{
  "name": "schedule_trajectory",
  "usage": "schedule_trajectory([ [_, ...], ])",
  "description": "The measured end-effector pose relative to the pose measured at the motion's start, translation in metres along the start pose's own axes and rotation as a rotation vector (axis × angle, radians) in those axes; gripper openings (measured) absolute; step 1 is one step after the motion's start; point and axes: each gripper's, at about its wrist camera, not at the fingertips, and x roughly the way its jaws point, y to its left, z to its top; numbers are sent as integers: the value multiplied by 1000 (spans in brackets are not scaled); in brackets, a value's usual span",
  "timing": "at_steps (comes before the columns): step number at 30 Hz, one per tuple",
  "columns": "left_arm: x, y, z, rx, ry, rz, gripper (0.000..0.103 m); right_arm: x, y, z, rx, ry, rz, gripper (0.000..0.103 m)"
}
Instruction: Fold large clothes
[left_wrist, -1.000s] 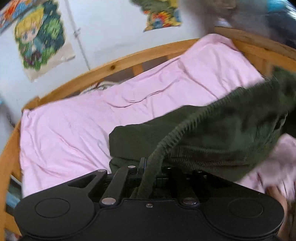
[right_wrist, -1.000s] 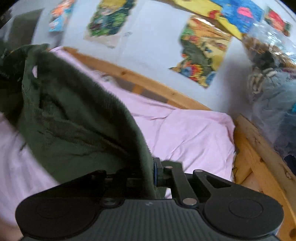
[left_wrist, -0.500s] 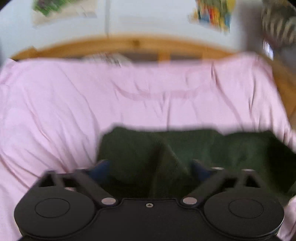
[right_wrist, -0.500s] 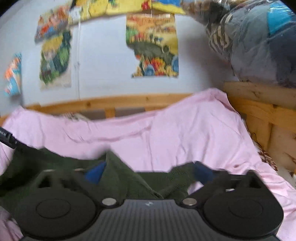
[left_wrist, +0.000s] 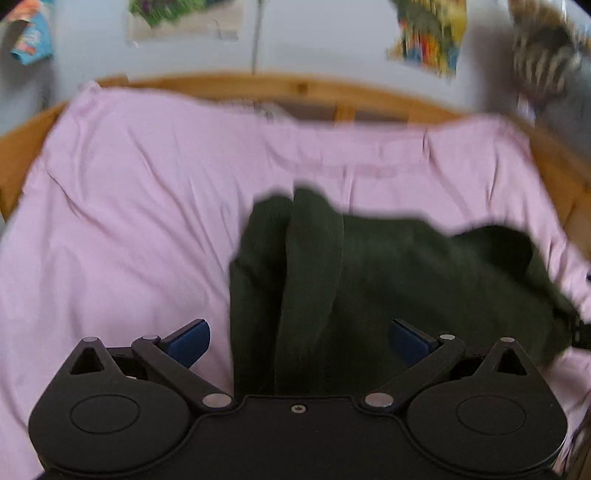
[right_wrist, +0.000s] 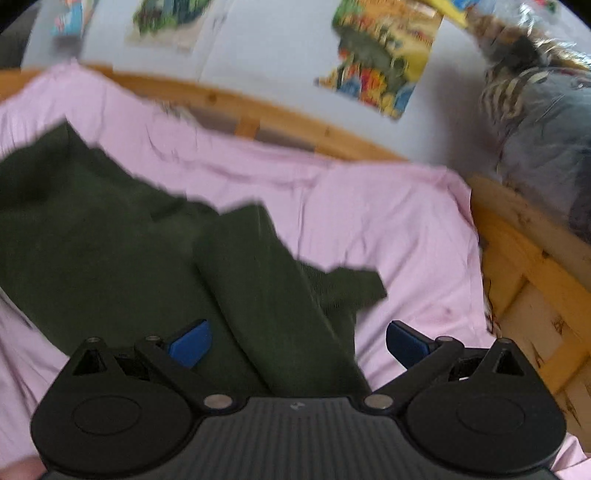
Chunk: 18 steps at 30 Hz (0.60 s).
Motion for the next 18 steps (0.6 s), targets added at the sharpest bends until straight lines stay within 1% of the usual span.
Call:
schedule_trajectory([
  [1, 5, -3, 0, 34, 21, 14, 102, 3, -2, 0, 26, -5, 5, 103],
  [2, 10, -5, 2, 59, 23, 26, 102, 5, -4, -1, 50, -13, 5, 102],
  [4, 20, -6, 2, 76, 13, 50, 102, 11, -11, -2, 109, -35, -13, 102],
  [6, 31, -3, 3, 63, 21, 84, 94, 15, -15, -5, 136, -56, -47, 102],
  [7, 38, 0, 4, 49, 38, 100, 92, 18, -16, -6, 129, -68, -67, 102],
  [9, 46, 7, 7, 1, 67, 115, 80, 21, -18, -4, 125, -105, -96, 94],
  [10, 50, 14, 9, -45, 76, 98, 76, 23, -22, -2, 140, -124, -108, 84],
  [11, 52, 21, 9, -89, 80, 75, 69, 25, -27, 0, 168, -144, -122, 75],
  [12, 54, 26, 10, -131, 84, 53, 56, 26, -31, 0, 197, -158, -137, 74],
  [13, 57, 32, 9, -177, 91, 32, 50, 29, -36, 0, 228, -162, -159, 74],
  [14, 59, 37, 8, -206, 100, 22, 38, 35, -41, 0, 254, -152, -184, 74],
  [15, 63, 40, 8, -221, 110, 25, 33, 42, -46, -1, 274, -128, -198, 74],
  [16, 68, 43, 6, -230, 126, 43, 33, 52, -51, -4, 297, -82, -216, 76],
  [17, 73, 45, 5, -235, 142, 58, 33, 58, -55, -7, 318, -43, -236, 81],
  [18, 77, 47, 4, -244, 154, 56, 33, 64, -59, -10, 340, -9, -255, 83],
])
